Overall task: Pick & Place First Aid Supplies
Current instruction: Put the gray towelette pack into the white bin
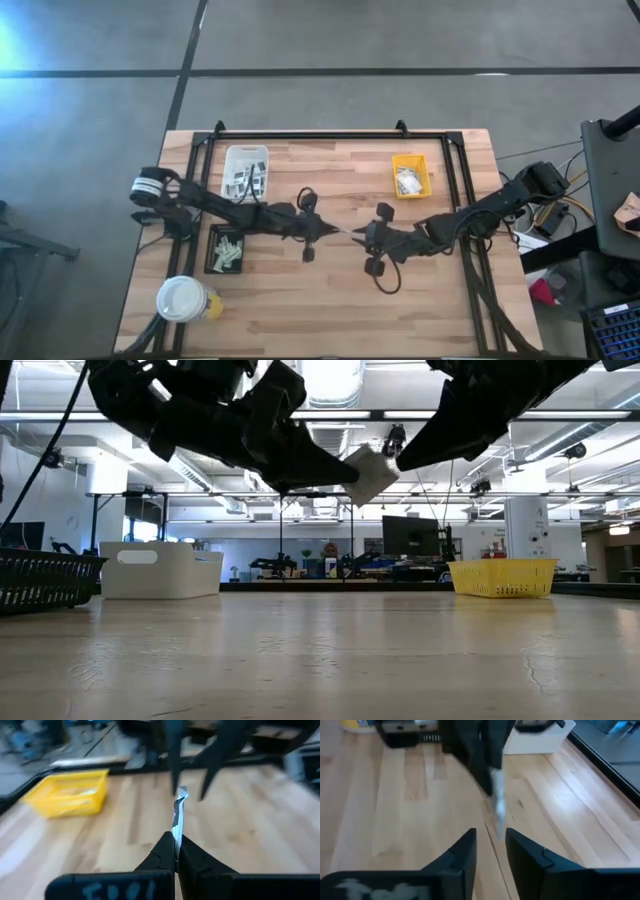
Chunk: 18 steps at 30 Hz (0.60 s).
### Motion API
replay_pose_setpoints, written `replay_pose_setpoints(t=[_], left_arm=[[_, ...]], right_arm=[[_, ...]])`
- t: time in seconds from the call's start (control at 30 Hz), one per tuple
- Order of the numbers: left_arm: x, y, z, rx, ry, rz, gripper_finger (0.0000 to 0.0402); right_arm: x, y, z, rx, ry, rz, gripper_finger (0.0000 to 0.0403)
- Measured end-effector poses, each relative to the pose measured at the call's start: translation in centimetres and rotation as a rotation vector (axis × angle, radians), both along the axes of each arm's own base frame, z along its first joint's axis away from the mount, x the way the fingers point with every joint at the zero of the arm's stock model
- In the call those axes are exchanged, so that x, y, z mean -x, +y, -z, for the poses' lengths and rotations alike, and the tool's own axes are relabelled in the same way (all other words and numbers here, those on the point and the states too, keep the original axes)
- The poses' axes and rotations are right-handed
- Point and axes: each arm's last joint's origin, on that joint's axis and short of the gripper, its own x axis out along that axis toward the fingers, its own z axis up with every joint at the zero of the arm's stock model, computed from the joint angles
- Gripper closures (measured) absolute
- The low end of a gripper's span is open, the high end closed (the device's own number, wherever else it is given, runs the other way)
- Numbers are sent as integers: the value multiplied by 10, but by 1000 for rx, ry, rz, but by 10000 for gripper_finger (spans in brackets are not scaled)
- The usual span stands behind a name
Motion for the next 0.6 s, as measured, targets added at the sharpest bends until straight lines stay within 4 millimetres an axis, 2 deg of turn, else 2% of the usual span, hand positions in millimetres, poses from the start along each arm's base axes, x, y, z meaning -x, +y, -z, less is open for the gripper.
replay_pose_setpoints(t=[0.3,0.6], left_arm=[[32,11,-21,-69,200,-286,401],[74,22,-41,-101,334,-580,401]], right_arm=[[3,-1,3,-5,39,16,276],[3,-1,4,-5,40,16,288]])
